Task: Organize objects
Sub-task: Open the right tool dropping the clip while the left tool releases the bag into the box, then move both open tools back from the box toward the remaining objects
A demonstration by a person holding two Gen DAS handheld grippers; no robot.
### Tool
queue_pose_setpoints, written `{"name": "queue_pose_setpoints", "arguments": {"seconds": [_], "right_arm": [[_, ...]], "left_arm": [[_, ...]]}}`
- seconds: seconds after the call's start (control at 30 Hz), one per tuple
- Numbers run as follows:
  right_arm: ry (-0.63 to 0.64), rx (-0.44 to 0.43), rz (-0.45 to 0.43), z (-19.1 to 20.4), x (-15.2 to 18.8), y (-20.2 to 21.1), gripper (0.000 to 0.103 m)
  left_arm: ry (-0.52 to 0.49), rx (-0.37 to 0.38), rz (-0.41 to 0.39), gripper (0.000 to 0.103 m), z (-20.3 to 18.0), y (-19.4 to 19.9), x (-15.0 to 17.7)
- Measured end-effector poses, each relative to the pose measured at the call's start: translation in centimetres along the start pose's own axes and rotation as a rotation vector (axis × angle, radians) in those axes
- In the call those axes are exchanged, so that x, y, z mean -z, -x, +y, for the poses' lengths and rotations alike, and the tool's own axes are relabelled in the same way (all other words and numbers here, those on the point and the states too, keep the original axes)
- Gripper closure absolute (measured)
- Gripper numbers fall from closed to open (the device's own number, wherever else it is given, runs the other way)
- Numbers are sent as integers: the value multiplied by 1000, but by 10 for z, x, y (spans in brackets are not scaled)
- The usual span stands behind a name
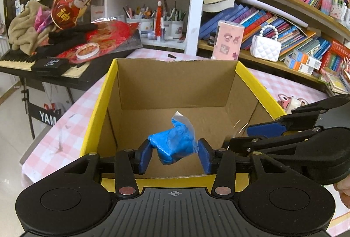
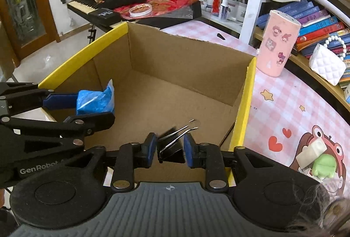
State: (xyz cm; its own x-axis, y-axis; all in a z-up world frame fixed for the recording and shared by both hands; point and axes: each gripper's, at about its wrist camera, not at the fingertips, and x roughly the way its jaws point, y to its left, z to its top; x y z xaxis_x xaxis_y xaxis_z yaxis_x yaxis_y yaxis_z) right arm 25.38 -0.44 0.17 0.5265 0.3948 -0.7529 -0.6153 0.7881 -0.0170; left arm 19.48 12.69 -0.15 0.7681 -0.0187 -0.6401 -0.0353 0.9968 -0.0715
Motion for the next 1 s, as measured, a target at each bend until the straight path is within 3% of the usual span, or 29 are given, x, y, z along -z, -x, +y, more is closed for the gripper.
{"name": "queue_pose_setpoints", "arguments": {"seconds": [0.23, 0.3, 0.37, 0.43, 0.57, 0.7, 0.83, 1.0], "right_arm": [[38, 34, -12, -1, 3, 6, 73], [43, 60, -36, 3, 4, 11, 73], [20, 63, -72, 2, 5, 20, 70], [-4, 68, -108, 3, 6, 31, 62], [-12, 92, -193, 16, 12, 56, 59], [33, 142, -287, 41, 25, 86, 50], [50, 196, -344, 64, 46, 110, 46], [-47, 200, -305, 85, 83, 122, 46]], "left_arm": [[-2, -6, -30, 43, -4, 7, 4], [3, -23, -48, 31, -3, 12, 3], [14, -25, -86, 26, 1, 22, 4], [23, -19, -124, 24, 3, 35, 3], [40, -19, -225, 22, 6, 69, 4], [82, -12, -288, 21, 8, 102, 12], [103, -6, -286, 21, 11, 125, 29], [111, -2, -217, 21, 13, 136, 60]]}}
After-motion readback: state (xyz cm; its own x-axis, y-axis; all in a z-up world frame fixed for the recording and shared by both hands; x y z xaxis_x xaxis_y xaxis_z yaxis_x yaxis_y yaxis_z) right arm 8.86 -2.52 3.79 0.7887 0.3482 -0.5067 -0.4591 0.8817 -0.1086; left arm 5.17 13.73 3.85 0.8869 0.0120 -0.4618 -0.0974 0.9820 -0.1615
